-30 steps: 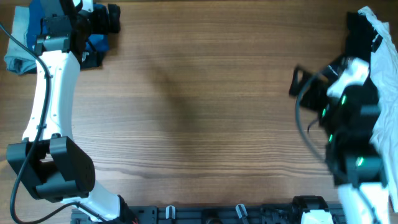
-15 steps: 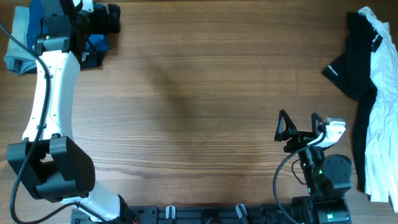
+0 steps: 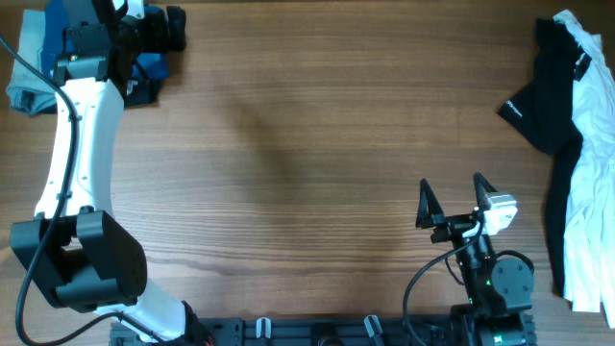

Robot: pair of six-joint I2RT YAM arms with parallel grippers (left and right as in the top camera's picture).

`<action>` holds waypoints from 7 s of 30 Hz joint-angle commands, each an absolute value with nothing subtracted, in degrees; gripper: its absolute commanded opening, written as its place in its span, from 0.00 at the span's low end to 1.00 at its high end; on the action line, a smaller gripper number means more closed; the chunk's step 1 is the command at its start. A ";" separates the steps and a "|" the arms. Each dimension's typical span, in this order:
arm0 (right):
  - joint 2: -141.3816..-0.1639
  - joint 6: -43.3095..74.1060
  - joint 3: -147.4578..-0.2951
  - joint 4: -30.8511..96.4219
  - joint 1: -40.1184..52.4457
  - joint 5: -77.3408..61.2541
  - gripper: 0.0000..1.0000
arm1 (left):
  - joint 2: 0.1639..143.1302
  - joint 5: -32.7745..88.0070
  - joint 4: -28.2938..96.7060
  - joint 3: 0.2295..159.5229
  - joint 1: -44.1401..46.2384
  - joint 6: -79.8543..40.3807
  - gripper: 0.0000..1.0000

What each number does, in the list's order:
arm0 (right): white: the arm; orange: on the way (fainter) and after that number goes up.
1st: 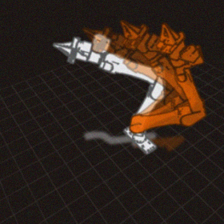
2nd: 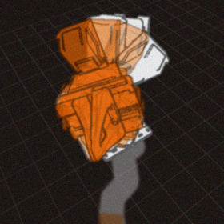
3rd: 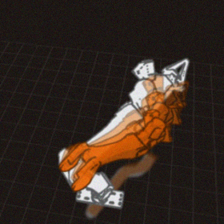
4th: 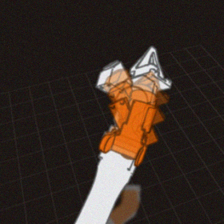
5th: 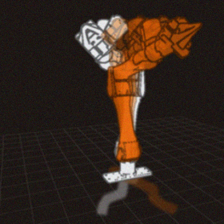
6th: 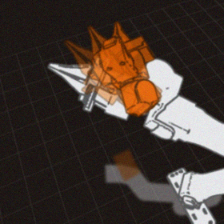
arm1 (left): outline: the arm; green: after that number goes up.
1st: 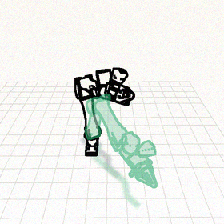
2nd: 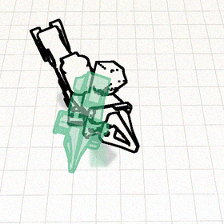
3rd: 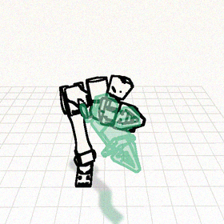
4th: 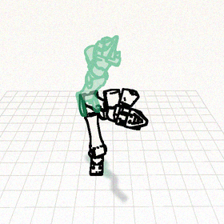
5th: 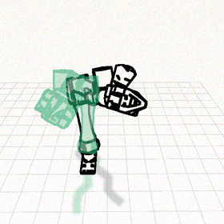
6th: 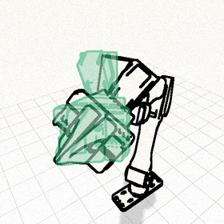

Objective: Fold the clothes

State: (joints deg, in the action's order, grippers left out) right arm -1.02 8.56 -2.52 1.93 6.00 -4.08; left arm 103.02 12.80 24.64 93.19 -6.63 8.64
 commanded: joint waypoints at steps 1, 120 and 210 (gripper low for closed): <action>-0.14 4.58 -0.23 -0.62 6.59 -6.17 1.00 | 103.20 13.47 24.56 93.01 -6.55 8.10 1.00; -0.25 4.64 -0.30 -0.47 6.57 -6.24 1.00 | 0.16 14.96 -2.09 0.34 -9.13 3.60 1.00; -0.25 4.64 -0.30 -0.47 6.57 -6.24 1.00 | 0.16 14.74 3.07 0.34 -9.13 2.50 1.00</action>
State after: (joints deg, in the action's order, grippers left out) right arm -0.89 5.67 -0.43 -0.10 6.24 -5.15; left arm 0.78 14.06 2.83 0.54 -9.39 3.49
